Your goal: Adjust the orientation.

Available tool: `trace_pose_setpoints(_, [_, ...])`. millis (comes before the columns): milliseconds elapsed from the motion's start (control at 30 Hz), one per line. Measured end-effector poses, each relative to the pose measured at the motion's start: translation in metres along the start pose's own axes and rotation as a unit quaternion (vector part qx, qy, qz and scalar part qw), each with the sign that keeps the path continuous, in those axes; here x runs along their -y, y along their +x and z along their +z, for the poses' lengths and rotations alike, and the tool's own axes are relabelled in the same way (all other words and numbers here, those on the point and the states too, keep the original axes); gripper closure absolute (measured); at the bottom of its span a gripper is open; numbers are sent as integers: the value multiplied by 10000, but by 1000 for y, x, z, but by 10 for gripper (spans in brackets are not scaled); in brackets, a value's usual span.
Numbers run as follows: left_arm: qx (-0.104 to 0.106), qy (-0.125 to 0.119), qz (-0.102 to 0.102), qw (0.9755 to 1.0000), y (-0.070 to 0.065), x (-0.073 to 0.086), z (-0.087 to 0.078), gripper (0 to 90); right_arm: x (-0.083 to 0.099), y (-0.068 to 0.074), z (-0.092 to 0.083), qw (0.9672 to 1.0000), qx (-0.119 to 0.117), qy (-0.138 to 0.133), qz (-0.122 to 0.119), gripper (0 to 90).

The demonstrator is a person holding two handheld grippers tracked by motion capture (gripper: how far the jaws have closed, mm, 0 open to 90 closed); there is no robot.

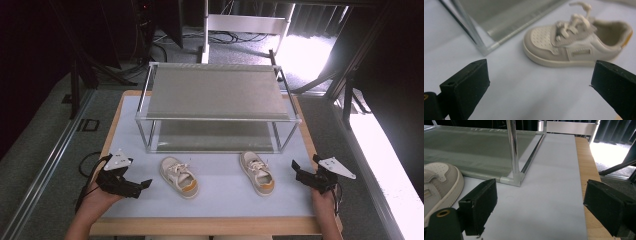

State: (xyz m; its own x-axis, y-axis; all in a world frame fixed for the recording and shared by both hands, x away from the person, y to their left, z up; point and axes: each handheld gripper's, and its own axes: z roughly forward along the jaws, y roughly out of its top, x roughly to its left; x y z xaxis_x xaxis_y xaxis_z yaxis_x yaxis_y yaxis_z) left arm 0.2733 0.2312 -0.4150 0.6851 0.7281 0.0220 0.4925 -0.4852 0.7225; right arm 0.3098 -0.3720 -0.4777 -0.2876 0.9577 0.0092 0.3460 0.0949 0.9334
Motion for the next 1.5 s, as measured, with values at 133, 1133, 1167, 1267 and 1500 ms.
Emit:
trace_pose_setpoints(133, [29,362,199,9991,0,-9,-1,38,0,-1,0,10000,-13,-2,1,114])
trace_pose_setpoints(1133, [776,3103,502,9461,-9,-16,3,39,-1,0,2,9999,-26,113,-49,114])
trace_pose_setpoints(1167, [788,3106,527,9458,-10,-19,4,39,-1,0,2,9999,-10,112,-52,113])
trace_pose_setpoints(1267, [849,3093,551,9455,-14,-23,5,39,-1,0,2,9999,-17,92,-67,114])
trace_pose_setpoints(1500, [1055,2996,779,9450,-34,-44,8,39,-1,0,3,9999,-13,134,-55,114])
